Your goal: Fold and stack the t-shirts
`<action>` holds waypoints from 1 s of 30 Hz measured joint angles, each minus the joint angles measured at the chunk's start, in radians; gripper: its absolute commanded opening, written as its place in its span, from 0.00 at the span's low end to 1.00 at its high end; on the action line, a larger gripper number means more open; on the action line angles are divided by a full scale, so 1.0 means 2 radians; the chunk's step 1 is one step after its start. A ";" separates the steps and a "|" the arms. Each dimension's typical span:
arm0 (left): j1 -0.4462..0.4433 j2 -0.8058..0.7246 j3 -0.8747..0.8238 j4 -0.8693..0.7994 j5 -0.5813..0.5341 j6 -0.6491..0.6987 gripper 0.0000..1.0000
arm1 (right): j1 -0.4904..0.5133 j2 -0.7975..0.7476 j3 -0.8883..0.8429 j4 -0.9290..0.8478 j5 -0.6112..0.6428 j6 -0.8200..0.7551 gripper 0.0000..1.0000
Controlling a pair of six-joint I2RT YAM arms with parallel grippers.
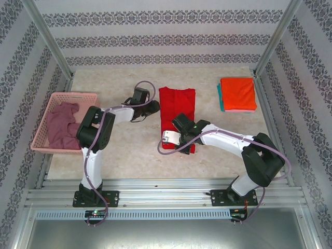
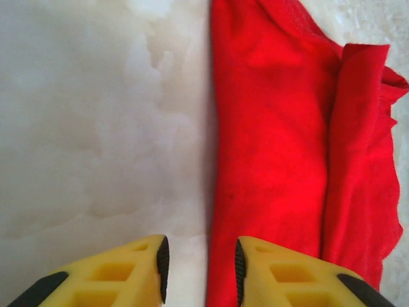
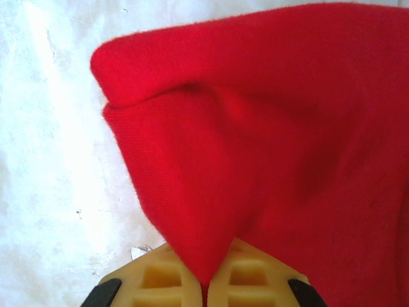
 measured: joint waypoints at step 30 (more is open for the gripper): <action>-0.009 0.061 0.083 -0.037 0.027 0.014 0.00 | 0.000 -0.026 0.005 -0.040 -0.013 -0.002 0.00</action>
